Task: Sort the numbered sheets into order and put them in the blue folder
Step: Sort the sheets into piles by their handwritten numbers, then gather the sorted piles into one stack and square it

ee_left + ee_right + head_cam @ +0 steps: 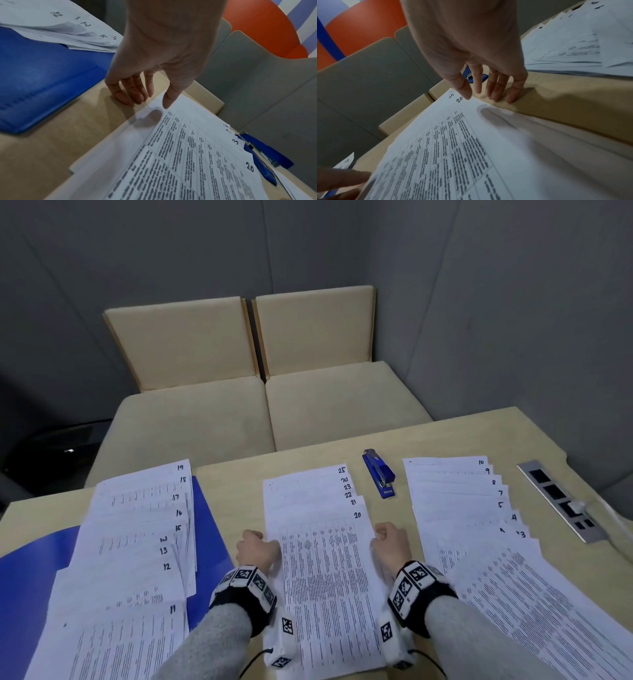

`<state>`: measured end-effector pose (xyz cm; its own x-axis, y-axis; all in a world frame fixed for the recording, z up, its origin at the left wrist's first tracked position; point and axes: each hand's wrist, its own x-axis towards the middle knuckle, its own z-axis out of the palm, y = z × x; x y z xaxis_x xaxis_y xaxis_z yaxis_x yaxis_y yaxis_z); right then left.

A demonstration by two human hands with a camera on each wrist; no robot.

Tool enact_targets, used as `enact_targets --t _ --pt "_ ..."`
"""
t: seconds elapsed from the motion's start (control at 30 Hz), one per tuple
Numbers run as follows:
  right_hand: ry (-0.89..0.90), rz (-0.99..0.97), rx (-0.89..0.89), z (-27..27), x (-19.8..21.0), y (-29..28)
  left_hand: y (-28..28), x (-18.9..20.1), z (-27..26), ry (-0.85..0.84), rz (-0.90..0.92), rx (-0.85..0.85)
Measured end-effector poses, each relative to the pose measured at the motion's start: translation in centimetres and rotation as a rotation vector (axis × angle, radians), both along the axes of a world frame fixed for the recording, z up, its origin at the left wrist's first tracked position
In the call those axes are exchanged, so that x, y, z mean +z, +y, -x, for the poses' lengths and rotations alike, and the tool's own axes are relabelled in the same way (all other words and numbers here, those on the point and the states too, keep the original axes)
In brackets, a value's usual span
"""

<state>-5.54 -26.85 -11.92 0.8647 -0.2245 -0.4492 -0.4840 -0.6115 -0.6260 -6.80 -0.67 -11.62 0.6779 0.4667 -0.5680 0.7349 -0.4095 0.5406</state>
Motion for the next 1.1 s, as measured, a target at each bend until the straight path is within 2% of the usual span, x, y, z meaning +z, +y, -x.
enact_targets --t 0.17,0.37,0.5,0.73,0.93,1.0,1.1 --pt "-0.002 0.043 0.112 -1.5 0.5 0.7 -0.1 -0.1 -0.5 0.004 -0.019 -0.017" --pt "0.022 0.011 0.097 -3.5 0.7 1.8 -0.2 -0.3 -1.5 0.011 0.005 0.013" --pt "0.041 0.058 0.048 -4.3 0.3 2.3 -0.3 -0.5 -2.1 0.023 -0.006 0.048" --pt "0.127 0.117 -0.068 -5.0 0.0 3.8 -1.9 -0.2 -3.0 0.14 -0.192 -0.018" --pt "0.266 0.199 0.013 -5.0 0.7 4.0 -1.8 0.3 -3.2 0.255 -0.188 -0.086" --pt "0.275 0.164 0.009 -4.8 0.7 4.2 -2.0 0.6 -3.0 0.275 -0.187 -0.091" --pt "0.165 -0.029 -0.024 -4.1 1.0 4.6 -2.4 0.8 -2.5 0.154 -0.081 -0.049"
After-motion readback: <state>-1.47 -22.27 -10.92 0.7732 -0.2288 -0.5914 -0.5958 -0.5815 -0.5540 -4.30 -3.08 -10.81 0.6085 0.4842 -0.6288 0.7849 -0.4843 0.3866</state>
